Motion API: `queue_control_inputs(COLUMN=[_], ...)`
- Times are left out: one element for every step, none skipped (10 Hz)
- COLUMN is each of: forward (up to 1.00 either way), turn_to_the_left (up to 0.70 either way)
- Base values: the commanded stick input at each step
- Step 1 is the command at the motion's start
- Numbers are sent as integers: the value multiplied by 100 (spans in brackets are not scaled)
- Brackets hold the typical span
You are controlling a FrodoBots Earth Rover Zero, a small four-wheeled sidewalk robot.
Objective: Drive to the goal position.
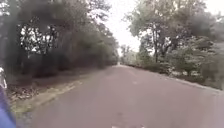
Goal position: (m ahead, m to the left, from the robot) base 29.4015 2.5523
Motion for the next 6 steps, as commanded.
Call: queue_control_inputs(forward=[70, 70, 70, 70, 70, 70], turn_to_the_left=[-1, -1, -1, -1, -1, -1])
